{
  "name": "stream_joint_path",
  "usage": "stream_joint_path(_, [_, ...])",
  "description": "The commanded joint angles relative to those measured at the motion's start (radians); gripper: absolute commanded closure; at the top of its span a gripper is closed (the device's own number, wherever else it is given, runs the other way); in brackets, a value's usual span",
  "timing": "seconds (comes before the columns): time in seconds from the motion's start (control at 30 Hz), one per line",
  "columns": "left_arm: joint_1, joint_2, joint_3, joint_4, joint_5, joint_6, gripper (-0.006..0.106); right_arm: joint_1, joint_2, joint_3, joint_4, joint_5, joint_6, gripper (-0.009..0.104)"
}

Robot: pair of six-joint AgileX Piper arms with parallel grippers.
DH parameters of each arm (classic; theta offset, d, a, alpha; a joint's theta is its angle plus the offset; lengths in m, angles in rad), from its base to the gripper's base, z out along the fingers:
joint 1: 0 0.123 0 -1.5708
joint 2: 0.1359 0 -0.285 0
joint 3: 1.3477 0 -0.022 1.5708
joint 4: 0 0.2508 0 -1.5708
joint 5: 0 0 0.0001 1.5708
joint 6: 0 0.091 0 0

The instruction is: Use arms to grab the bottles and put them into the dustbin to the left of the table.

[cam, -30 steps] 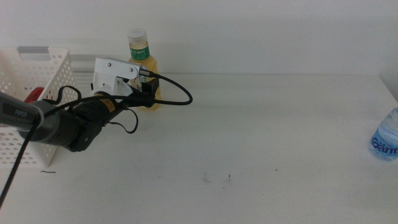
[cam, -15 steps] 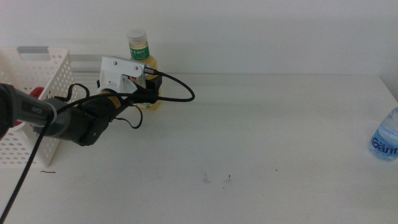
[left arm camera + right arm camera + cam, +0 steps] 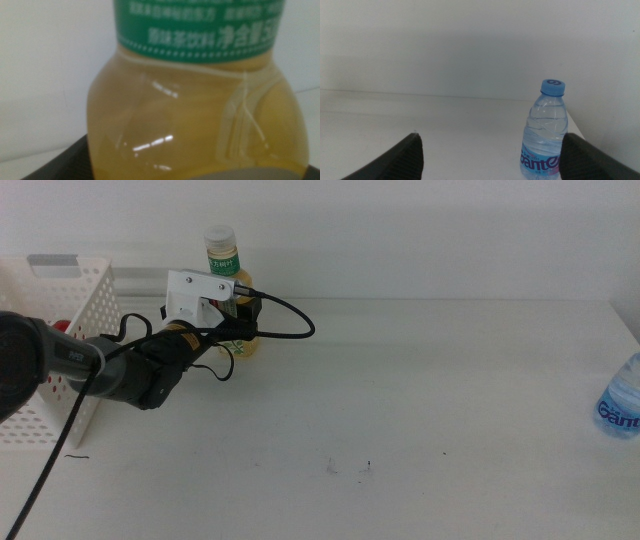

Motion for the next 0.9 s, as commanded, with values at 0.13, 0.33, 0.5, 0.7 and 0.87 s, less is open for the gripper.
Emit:
stream_joint_path(0.13, [0.002,0.014,-0.010,-0.070,-0.054,0.030,0.007,-0.006,-0.005,0.003,-0.003,-0.006,-0.007,0.002])
stream_joint_path(0.33, [0.002,0.028,-0.020,-0.046,-0.071,0.014,0.017,-0.006,-0.005,0.003,-0.003,-0.006,-0.007,0.002])
stream_joint_path(0.5, [0.004,0.024,-0.020,0.002,-0.079,0.007,0.046,-0.006,-0.005,0.003,-0.003,-0.006,-0.007,0.002])
stream_joint_path(0.7, [0.002,-0.044,0.027,0.023,-0.048,-0.011,0.073,-0.006,-0.005,0.003,-0.003,-0.006,-0.007,0.002])
stream_joint_path(0.87, [0.002,-0.142,0.106,0.019,-0.012,-0.010,0.075,-0.006,-0.005,0.003,-0.003,-0.006,-0.007,0.002])
